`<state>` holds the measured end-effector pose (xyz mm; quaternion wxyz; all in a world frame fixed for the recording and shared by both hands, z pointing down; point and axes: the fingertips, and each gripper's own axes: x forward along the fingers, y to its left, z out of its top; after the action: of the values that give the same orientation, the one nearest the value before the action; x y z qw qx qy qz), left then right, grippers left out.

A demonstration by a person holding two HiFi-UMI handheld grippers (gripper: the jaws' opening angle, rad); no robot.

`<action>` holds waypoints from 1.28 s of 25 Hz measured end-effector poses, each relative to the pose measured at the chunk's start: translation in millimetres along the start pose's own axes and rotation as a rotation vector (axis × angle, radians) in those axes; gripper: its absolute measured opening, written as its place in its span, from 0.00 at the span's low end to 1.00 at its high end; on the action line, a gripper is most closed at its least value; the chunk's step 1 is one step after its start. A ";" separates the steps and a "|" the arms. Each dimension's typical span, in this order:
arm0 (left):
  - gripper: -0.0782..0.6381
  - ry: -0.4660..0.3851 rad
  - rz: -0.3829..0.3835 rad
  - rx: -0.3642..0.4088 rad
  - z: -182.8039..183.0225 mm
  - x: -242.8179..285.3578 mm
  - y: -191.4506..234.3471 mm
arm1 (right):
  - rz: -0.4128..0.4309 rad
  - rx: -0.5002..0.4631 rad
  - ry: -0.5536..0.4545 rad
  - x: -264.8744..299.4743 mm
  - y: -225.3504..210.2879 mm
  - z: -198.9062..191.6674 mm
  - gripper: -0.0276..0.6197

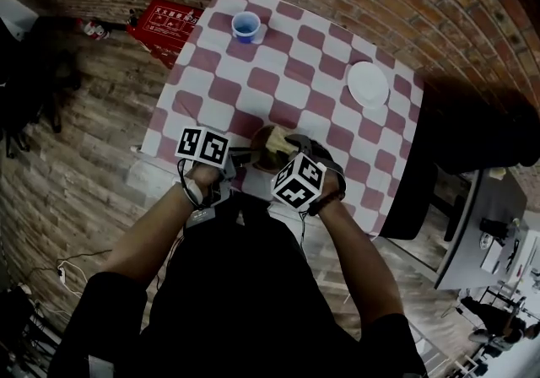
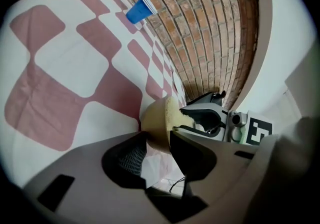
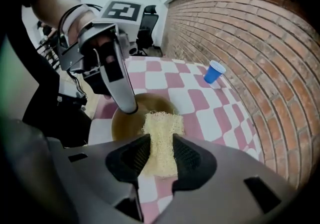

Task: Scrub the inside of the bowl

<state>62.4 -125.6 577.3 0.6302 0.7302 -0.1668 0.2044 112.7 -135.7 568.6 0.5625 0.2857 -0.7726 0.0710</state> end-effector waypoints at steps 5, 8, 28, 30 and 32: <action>0.33 -0.051 -0.068 0.057 2.3 -6.9 -4.8 | -0.022 -0.067 0.063 7.3 -1.5 6.5 0.28; 0.42 -0.029 -0.054 0.242 3.3 -15.2 -8.3 | -0.033 -0.091 0.082 4.3 -2.4 7.3 0.28; 0.50 0.175 0.268 1.319 -4.2 -6.8 23.8 | 0.027 0.008 0.112 10.7 9.6 27.6 0.28; 0.50 0.164 0.262 1.309 -4.5 -6.5 22.7 | 0.029 0.012 0.103 14.0 9.6 33.8 0.28; 0.50 0.158 0.260 1.305 -4.4 -6.7 22.3 | 0.045 0.012 0.084 13.9 12.3 40.3 0.28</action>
<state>45.1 -124.6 593.5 0.0401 0.9185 -0.0489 0.3904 70.1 -147.9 569.4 0.5911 0.2684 -0.7540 0.1001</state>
